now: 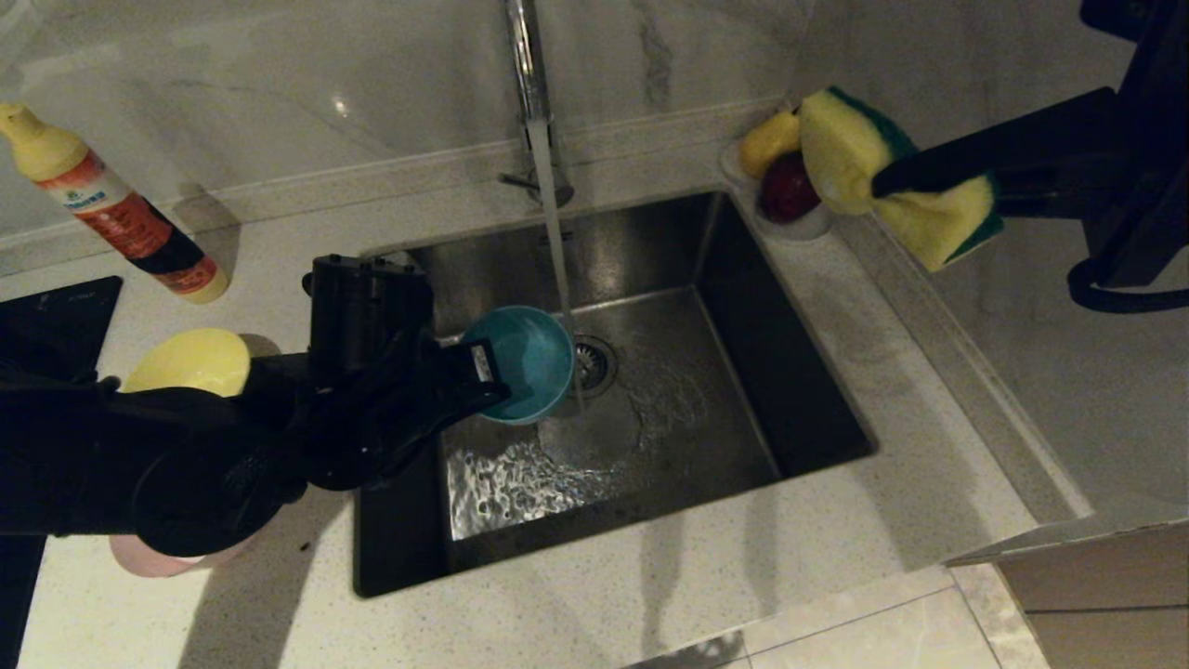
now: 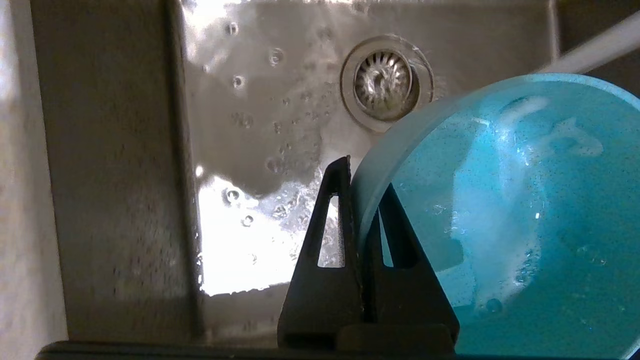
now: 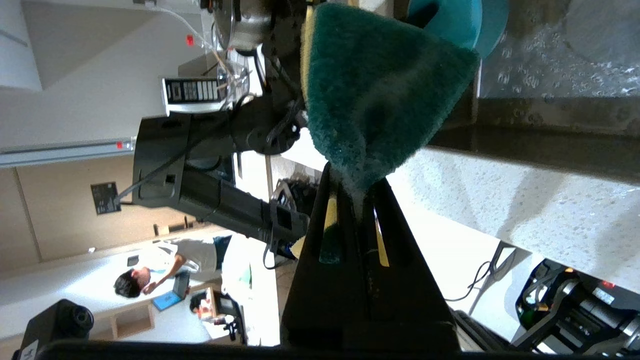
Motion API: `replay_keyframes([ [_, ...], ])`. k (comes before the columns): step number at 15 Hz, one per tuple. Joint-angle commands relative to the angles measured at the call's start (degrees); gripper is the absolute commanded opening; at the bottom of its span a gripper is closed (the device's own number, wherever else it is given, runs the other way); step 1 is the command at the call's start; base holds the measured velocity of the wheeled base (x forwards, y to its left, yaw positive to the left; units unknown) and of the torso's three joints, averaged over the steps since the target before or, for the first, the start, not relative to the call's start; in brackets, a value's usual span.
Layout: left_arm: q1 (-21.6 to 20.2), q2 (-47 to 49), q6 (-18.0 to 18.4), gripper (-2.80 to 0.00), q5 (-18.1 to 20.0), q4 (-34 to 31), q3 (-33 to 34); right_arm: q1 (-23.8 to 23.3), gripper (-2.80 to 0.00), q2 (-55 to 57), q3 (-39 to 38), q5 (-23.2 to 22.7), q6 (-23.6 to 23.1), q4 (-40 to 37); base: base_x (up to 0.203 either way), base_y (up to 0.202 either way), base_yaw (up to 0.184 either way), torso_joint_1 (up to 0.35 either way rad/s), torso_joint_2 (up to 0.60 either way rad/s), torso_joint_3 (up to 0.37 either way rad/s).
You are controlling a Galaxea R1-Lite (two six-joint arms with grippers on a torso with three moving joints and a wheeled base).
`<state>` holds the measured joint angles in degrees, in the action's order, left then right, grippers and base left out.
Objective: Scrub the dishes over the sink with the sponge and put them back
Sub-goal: Rinse the bowl
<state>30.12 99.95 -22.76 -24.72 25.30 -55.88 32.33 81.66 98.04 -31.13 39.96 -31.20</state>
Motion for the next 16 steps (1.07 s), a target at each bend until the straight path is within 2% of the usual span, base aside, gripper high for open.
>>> replay_keyframes([
  [1,-0.7,1.9,-0.2,-2.80,-0.1,0.0,-2.1,-0.1,-2.80,0.2,-0.3,-0.4,0.2,-0.2,0.000,0.000,0.000,0.000,0.00,0.000],
  [11,-0.7,11.7,-1.4,-2.80,0.1,0.3,-9.9,-1.4,-2.80,0.5,-2.7,-0.5,0.1,0.0,0.000,0.000,0.000,0.000,0.00,0.000],
  [16,-0.8,15.0,-2.6,-2.80,0.0,0.2,-14.8,-1.4,-2.80,0.5,-5.9,-0.9,0.3,5.0,0.000,0.000,0.000,0.000,0.00,0.000],
])
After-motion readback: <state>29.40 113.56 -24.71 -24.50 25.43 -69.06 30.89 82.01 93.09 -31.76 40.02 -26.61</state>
